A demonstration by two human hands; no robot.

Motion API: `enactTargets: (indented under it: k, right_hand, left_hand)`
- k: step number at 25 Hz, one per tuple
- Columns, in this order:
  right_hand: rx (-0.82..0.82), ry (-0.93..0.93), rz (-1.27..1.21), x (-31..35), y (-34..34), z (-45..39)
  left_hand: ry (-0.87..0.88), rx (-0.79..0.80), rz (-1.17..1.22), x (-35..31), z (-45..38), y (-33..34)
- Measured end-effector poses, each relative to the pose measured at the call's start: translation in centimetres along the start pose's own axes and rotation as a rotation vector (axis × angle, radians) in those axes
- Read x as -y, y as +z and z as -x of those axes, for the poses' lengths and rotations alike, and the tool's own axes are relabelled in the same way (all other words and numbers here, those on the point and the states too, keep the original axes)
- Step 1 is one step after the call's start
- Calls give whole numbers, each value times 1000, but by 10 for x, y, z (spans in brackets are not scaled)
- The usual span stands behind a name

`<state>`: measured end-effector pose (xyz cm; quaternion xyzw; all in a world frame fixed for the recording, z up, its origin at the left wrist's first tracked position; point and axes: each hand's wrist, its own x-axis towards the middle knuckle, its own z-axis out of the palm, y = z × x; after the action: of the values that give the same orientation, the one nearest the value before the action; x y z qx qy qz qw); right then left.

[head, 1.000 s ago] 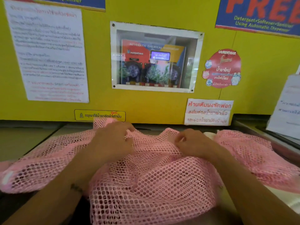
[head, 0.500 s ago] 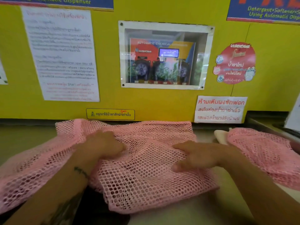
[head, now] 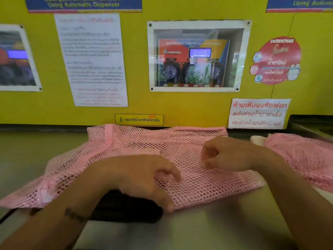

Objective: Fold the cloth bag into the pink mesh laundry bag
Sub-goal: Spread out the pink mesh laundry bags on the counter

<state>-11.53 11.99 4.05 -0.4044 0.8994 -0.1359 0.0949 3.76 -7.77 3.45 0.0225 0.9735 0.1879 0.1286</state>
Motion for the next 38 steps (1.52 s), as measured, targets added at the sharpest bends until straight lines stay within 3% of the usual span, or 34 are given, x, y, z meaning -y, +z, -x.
enactTargets:
  k: [3, 4, 7, 8, 10, 13, 18, 20, 23, 24, 28, 31, 33, 35, 36, 38]
  right_hand:
    - [-243, 40, -56, 0, -9, 24]
    - [-227, 40, -72, -1, -11, 37]
    - [91, 116, 37, 3, 4, 66]
    - [107, 183, 98, 4, 16, 66]
    - [-82, 239, 111, -1, 34, 51]
    - [-459, 280, 106, -13, 25, 37]
    - [-768, 374, 193, -25, -26, 58]
    - [-658, 215, 56, -20, -15, 67]
    - [-178, 155, 7, -9, 32, 74]
    - [-123, 165, 38, -13, 43, 73]
    - [-306, 82, 57, -35, 29, 74]
    - [-57, 70, 51, -42, -9, 105]
    - [135, 67, -213, -44, -31, 125]
    - [61, 55, -450, -43, -46, 128]
    - [-40, 71, -432, -40, -45, 120]
    - [-197, 136, -251, -35, -26, 90]
  left_hand:
    - [48, -190, -100, 10, -20, 23]
    - [49, -306, -111, 12, -27, 24]
    - [61, -614, -22, 7, -40, 18]
    - [63, -690, 26, 1, -43, 15]
    - [89, -786, 53, -13, -46, 11]
    - [131, -755, 93, -25, -47, 8]
    - [107, -638, 177, -26, -39, 0]
    - [91, -471, 179, -25, -38, 3]
    - [91, -353, 113, -27, -41, 15]
    - [89, -343, 98, -28, -43, 17]
    - [129, -171, 109, -22, -38, 16]
    - [92, -38, 239, -28, -21, 5]
    - [84, -157, 377, -24, -23, -6]
    - [58, -368, 273, -13, -33, -12]
    - [22, -420, 156, -5, -38, -12]
    - [-99, -274, -33, 12, -49, -1]
